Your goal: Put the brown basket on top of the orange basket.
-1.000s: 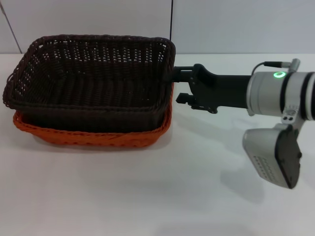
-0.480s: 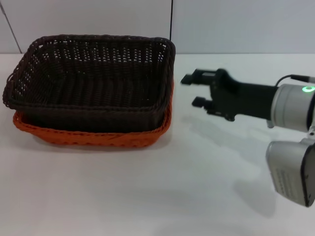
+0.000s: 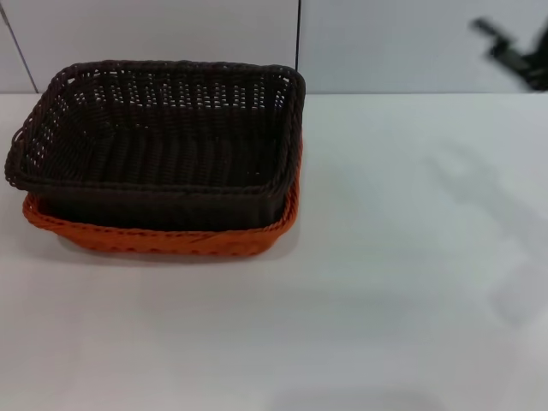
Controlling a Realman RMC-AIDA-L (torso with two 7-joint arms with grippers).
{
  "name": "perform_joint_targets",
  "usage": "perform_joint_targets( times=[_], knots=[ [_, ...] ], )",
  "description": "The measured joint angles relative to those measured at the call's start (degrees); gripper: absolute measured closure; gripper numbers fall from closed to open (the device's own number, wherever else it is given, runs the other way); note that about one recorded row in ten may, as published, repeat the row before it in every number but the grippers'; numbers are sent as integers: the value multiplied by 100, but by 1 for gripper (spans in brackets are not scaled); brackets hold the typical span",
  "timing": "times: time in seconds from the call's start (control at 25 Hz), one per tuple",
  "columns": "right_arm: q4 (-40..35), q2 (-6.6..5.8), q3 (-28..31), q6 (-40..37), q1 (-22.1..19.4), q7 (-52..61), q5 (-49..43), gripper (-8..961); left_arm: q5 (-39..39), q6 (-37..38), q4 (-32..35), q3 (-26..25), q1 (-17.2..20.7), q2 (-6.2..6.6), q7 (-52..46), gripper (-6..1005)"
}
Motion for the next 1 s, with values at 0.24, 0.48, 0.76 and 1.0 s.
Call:
perform_joint_targets(
  times=[0.24, 0.48, 0.76, 1.0],
  knots=[
    [2035, 18, 171, -1601, -379, -714, 4470, 240, -1, 115, 25, -42, -25, 19, 6, 203],
    [4915, -2, 105, -4479, 208, -749, 6941, 226, 0, 164, 107, -116, -84, 22, 37, 203],
    [6078, 43, 11, -5111, 508, -719, 7589, 209, 0, 171, 258, -144, -124, 26, 37, 203],
    [6156, 37, -133, -5136, 417, -120, 7568, 195, 1, 182, 314, -147, -123, 24, 37, 203]
  ],
)
